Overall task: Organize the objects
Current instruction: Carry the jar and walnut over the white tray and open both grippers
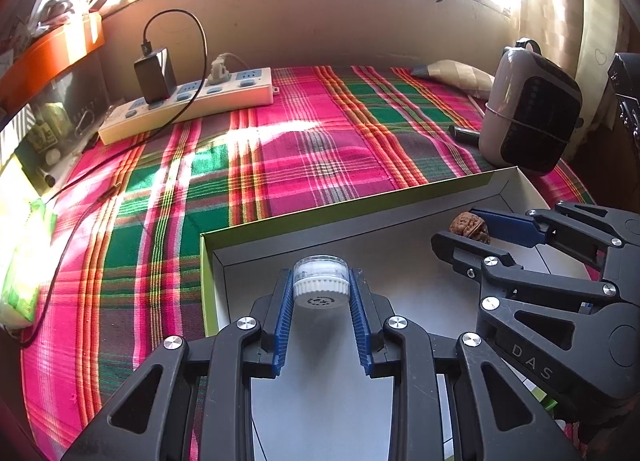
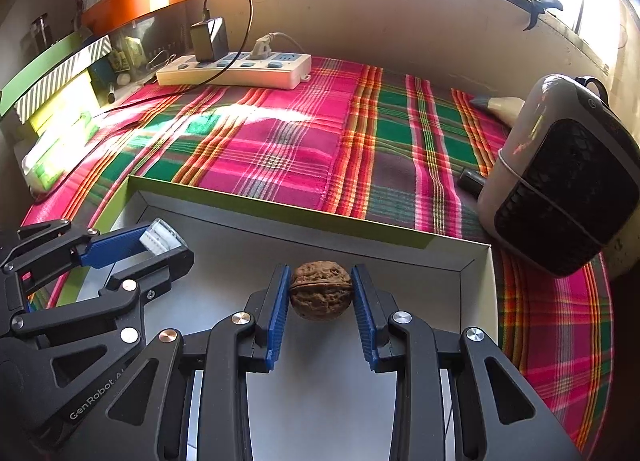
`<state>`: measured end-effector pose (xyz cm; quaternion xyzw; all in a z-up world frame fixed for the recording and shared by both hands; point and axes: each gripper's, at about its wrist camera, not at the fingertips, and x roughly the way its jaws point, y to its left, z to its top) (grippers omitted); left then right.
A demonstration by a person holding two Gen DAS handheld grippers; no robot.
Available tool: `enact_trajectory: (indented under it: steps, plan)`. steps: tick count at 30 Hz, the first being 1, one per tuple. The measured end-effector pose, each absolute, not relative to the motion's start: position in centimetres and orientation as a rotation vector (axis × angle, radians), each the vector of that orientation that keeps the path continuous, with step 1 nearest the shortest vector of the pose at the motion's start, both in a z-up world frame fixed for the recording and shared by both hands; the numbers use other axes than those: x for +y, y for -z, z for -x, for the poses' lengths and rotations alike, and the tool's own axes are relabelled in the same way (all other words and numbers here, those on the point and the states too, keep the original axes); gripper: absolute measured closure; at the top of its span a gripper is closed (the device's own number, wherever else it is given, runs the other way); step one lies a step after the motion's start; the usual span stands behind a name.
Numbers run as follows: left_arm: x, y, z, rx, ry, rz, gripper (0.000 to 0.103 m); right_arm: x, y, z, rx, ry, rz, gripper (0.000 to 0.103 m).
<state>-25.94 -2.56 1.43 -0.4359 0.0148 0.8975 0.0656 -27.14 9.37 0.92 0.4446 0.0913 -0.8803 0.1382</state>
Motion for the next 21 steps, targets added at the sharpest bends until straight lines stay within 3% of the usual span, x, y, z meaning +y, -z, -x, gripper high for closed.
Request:
enact_trajectory:
  steps: [18,21]
  plan:
    - [-2.39,-1.19,26.1,0.057,-2.713,1.338,0.074,9.49,-0.4,27.43,0.258,2.554,-1.321,0.07]
    - [-2.49,-1.24,25.92,0.049,-2.716,1.341,0.071,9.65,-0.44,27.38,0.239,2.563,-1.323,0.055]
